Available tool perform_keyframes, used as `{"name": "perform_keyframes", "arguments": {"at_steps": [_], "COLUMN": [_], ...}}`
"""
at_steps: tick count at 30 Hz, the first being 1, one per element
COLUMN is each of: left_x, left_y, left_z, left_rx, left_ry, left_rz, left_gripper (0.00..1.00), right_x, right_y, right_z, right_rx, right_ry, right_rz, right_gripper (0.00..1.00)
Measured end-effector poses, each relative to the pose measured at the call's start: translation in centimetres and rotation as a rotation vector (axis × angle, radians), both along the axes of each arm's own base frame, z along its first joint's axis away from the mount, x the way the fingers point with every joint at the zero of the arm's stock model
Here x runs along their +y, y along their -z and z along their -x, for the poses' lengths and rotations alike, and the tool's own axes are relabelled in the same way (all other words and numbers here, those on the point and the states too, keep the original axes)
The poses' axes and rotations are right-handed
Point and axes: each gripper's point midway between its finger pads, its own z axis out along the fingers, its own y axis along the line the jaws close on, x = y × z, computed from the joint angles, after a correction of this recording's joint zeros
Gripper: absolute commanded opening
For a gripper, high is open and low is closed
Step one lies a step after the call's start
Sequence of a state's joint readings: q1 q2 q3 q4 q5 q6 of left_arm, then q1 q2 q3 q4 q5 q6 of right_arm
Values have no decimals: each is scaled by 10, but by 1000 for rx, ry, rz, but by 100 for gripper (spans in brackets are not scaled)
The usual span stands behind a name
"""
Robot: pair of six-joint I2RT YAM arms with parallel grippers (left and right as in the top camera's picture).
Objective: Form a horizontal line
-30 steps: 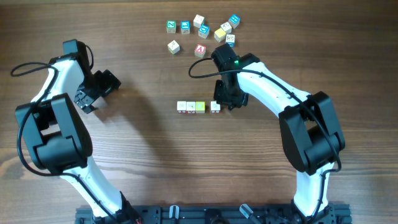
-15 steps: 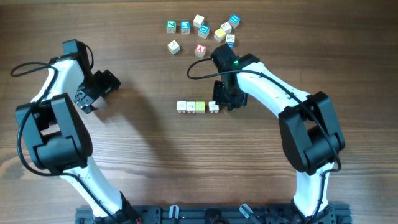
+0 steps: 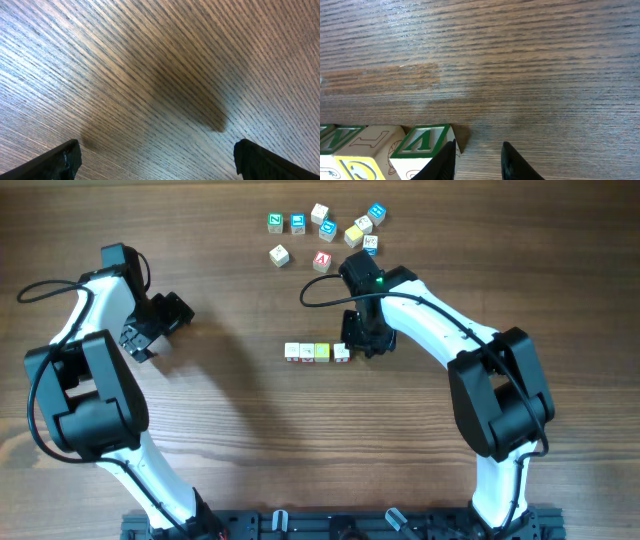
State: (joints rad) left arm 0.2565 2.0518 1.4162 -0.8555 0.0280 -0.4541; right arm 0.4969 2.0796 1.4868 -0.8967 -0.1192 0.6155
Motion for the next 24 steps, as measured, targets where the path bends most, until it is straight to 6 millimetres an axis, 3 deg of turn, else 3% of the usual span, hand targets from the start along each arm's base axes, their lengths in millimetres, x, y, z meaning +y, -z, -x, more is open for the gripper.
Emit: {"name": "perform_keyframes", "arguments": {"at_steps": [24], "left_x": [0], "left_y": [0], "left_z": [0], "left_rx": [0], "left_ry": [0], "left_rz": [0], "left_gripper": [100], "right_x": [1], "right_y": [0], "right_z": [-2], "right_rx": [-15], "right_ry": [-5], "right_rz": [6], "right_gripper": [31]}}
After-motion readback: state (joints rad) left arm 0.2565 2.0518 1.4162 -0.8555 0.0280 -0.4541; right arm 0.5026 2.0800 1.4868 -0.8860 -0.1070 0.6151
